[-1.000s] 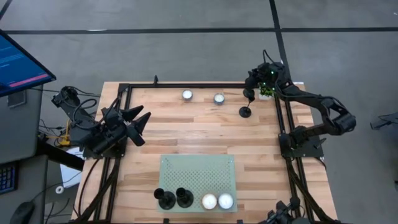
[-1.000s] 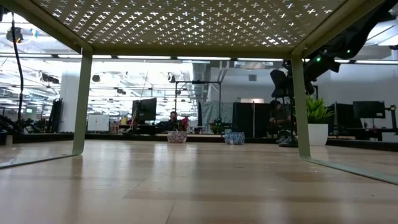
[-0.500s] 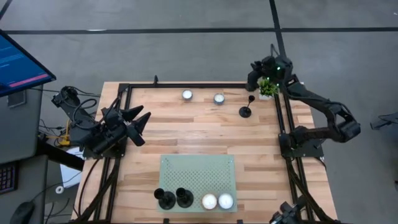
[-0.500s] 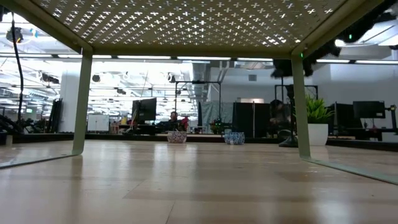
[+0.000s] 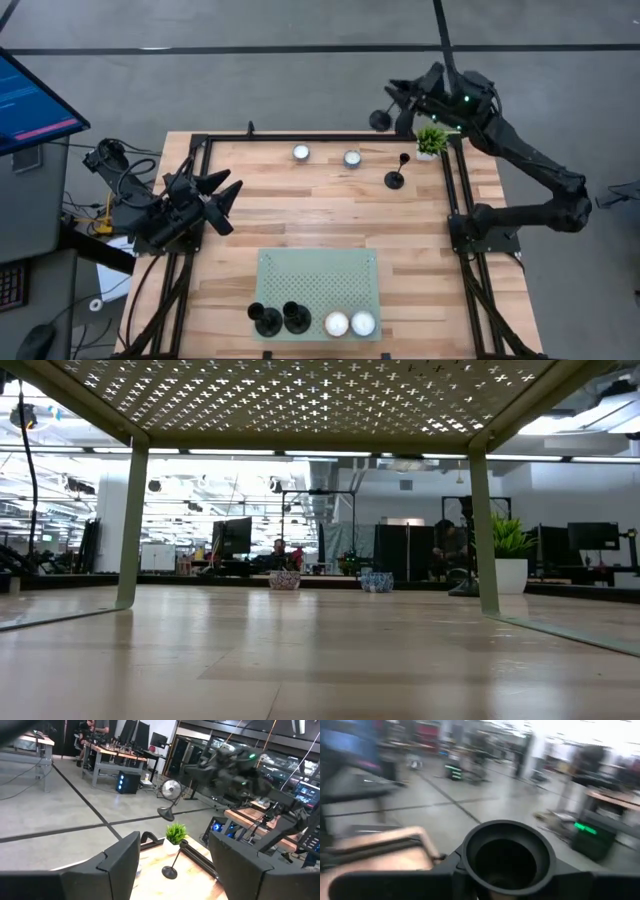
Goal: Stock candles on shelf
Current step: Put the black candle holder on the shelf
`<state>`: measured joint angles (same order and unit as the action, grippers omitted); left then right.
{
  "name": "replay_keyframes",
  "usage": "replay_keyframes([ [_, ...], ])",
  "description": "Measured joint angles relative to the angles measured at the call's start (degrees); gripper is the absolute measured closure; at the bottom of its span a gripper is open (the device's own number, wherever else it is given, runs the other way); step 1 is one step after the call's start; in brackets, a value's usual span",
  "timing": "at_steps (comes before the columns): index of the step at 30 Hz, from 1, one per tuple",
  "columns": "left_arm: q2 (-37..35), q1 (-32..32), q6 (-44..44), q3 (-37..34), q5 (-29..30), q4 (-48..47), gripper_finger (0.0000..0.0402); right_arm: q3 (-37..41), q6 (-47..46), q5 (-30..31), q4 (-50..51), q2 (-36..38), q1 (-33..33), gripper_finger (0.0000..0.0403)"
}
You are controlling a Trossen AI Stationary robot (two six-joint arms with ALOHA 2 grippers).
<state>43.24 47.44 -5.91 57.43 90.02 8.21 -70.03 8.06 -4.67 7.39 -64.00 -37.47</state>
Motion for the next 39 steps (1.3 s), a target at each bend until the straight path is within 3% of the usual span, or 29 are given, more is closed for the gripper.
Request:
replay_keyframes([
  [9,0.00,0.07,0.08,0.00,0.00,0.00,0.0164,-5.03,-2.17,5.93,0.37,-2.72,22.80,0.0326],
  [17,0.00,0.07,0.08,0.00,0.00,0.00,0.0164,-12.10,-3.41,7.74,-3.38,-16.29,37.28,0.0326],
  [27,-0.95,0.07,3.66,0.09,0.00,0.02,0.0164,-27.02,-2.60,7.23,-3.41,-34.83,45.68,0.0326],
  [39,-3.99,0.07,13.65,4.45,0.02,0.83,0.0164,-38.81,-3.42,0.16,-3.31,-46.95,48.25,0.0321],
])
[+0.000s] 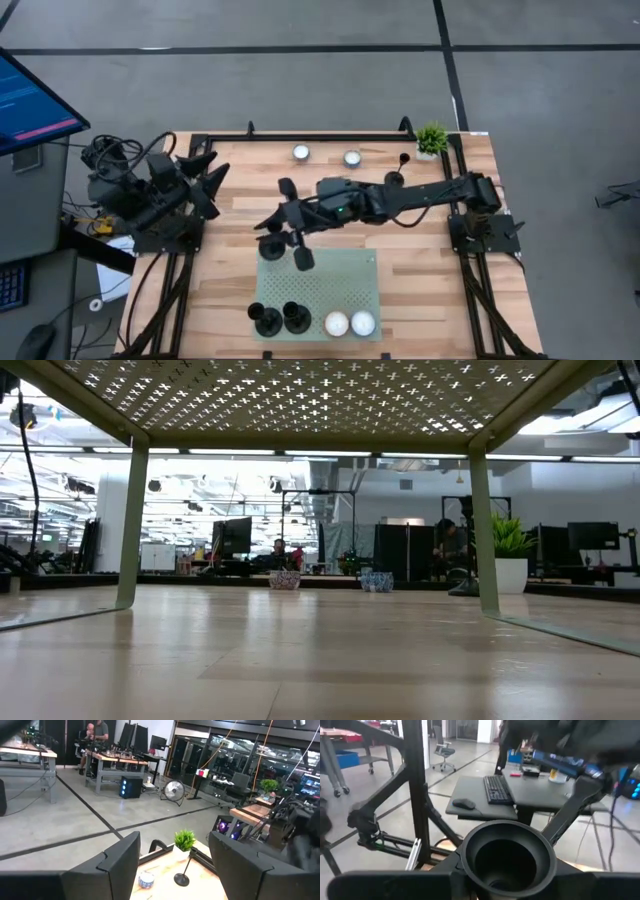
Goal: Stock candles on shelf
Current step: Put the black candle holder on the shelf
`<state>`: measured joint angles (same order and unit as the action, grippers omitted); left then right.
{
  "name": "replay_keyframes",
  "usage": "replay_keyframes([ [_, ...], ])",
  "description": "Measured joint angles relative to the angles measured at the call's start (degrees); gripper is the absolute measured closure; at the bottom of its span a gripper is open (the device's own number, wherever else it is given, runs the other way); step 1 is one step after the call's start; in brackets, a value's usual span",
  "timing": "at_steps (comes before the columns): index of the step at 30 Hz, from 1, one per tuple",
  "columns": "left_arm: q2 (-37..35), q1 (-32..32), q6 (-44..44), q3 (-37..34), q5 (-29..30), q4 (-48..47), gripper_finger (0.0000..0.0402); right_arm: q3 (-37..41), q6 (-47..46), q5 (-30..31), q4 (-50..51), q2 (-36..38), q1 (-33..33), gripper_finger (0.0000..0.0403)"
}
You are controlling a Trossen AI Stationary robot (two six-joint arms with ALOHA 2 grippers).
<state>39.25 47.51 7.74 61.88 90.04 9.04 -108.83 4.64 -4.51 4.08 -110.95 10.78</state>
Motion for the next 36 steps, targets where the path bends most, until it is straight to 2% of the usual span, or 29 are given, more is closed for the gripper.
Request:
replay_keyframes([
  [18,-0.05,0.00,1.11,0.21,-0.02,0.02,0.0164,-0.40,-0.19,-0.14,-0.09,-3.76,4.69,0.0326],
  [36,-0.05,0.00,2.61,0.21,-0.02,0.02,0.0164,-0.40,0.36,0.03,-0.20,-3.74,4.94,0.0324],
])
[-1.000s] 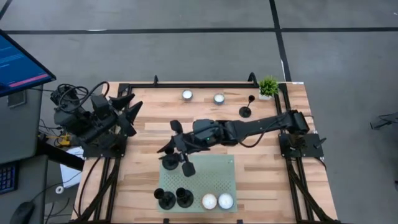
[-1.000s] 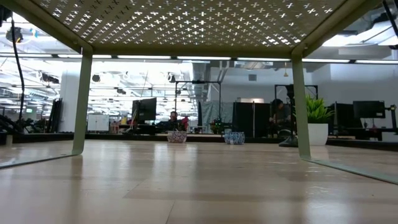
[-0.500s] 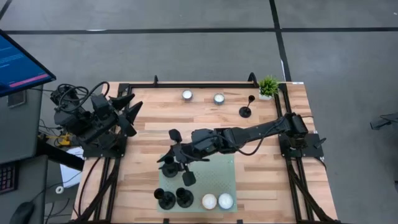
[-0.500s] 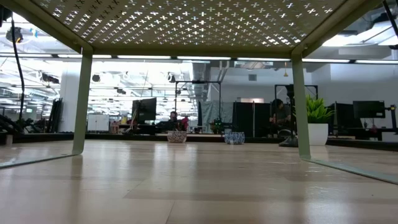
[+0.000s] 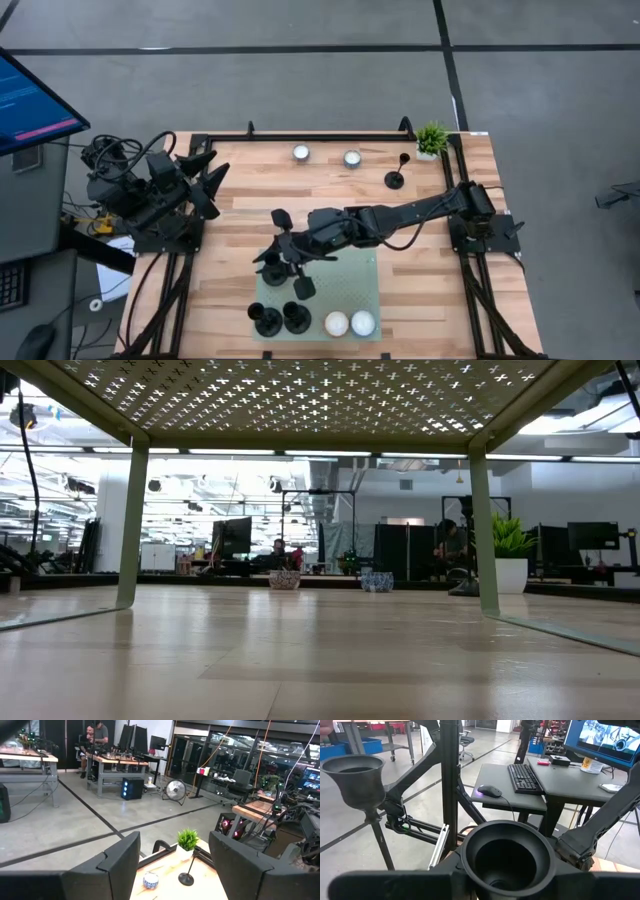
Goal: Stock candles on shelf
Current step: Put the black candle holder on the shelf
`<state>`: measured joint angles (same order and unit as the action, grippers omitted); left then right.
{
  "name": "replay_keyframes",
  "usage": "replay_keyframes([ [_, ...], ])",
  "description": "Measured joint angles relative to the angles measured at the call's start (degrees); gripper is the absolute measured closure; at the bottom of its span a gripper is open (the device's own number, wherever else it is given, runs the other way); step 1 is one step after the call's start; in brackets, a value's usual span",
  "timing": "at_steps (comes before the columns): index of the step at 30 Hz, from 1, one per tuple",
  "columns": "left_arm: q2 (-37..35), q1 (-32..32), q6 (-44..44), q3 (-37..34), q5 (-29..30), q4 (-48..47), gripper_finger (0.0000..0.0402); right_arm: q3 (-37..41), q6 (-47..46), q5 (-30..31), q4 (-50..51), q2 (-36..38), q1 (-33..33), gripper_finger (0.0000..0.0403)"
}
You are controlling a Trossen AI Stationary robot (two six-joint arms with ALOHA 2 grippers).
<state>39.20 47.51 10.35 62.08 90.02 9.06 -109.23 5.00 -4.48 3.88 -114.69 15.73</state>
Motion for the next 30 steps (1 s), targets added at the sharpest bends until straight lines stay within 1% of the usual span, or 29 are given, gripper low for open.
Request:
replay_keyframes([
  [4,0.00,0.00,0.35,0.00,0.00,0.00,0.0164,0.00,0.02,-0.01,-0.01,0.00,0.00,0.0324],
  [6,0.00,0.00,0.35,0.00,0.00,0.00,0.0164,-0.06,-0.44,-0.22,-1.61,-1.10,0.00,0.0324],
  [10,0.00,0.00,0.36,0.00,0.00,0.02,0.0164,0.16,-2.42,-2.45,-3.75,-2.85,-0.04,0.0324],
  [20,0.02,0.00,0.35,0.00,0.00,0.02,0.0164,0.09,-2.54,-2.77,-2.41,-2.62,-0.15,0.0324],
  [26,0.02,0.00,0.35,0.00,0.00,0.01,0.0164,0.04,-3.58,-2.88,-1.15,-2.62,-0.83,0.0308],
  [30,0.02,0.00,0.35,0.00,0.00,0.00,0.0164,0.04,-3.56,-2.96,-0.73,-2.64,-0.94,0.0304],
])
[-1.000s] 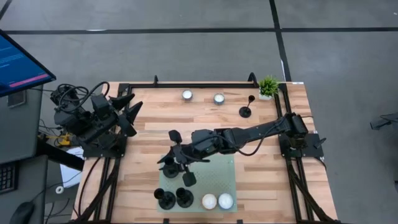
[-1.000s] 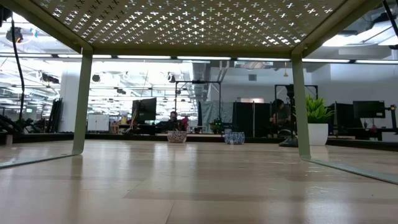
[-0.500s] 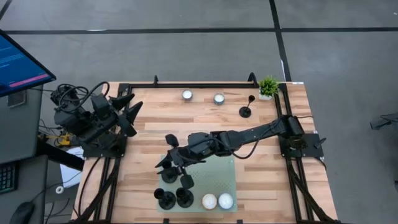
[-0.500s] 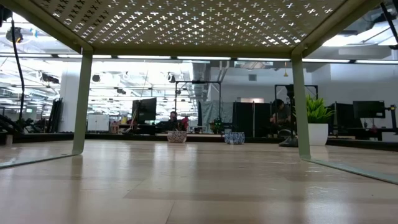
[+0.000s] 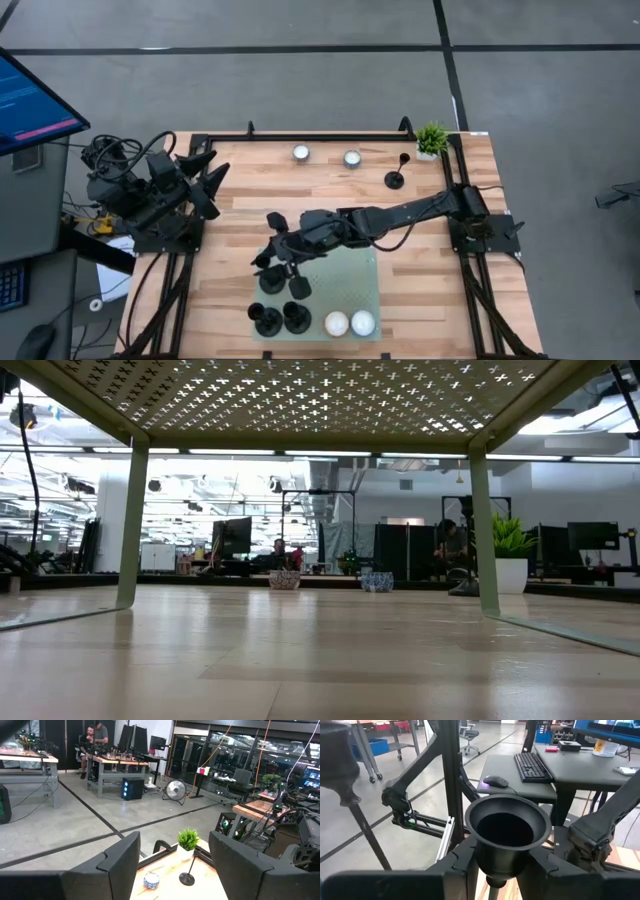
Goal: Stock candles on shelf
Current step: Put the black candle holder on the shelf
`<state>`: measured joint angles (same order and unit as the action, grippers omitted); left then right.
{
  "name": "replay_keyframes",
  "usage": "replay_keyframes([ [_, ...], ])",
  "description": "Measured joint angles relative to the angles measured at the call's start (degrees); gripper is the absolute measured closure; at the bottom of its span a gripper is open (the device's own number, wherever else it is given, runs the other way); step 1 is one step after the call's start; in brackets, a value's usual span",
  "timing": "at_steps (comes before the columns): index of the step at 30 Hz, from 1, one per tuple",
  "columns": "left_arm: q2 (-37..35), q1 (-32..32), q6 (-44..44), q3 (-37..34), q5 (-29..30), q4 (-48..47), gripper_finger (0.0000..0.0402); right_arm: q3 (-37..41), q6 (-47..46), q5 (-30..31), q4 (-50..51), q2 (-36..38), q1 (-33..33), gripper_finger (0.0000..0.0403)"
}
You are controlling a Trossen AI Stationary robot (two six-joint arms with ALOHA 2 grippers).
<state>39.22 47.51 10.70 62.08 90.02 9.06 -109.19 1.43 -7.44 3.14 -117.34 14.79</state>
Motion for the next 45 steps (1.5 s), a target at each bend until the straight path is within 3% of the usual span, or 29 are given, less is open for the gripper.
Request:
replay_keyframes([
  [10,-0.01,0.00,0.07,0.00,0.00,0.00,0.0164,0.00,0.02,-1.70,-0.11,0.00,-0.90,0.0290],
  [19,0.00,0.00,1.07,0.00,0.00,0.00,0.0164,-3.56,0.55,-1.68,7.22,0.07,-1.14,0.0164],
  [23,-0.01,0.00,1.09,0.00,0.00,0.00,0.0164,-5.53,2.03,-1.66,10.73,0.04,-1.14,0.0134],
  [33,-0.01,0.00,1.07,0.00,0.00,0.00,0.0164,-12.24,3.30,-1.41,35.15,4.28,-3.05,0.0132],
  [36,0.00,0.00,1.08,0.00,0.00,0.00,0.0164,-12.37,2.60,2.18,43.79,8.46,-3.85,0.0132],
  [45,-0.02,0.00,1.07,0.00,0.00,0.00,0.0164,-10.28,-5.10,24.70,69.47,21.96,-7.92,0.0132],
])
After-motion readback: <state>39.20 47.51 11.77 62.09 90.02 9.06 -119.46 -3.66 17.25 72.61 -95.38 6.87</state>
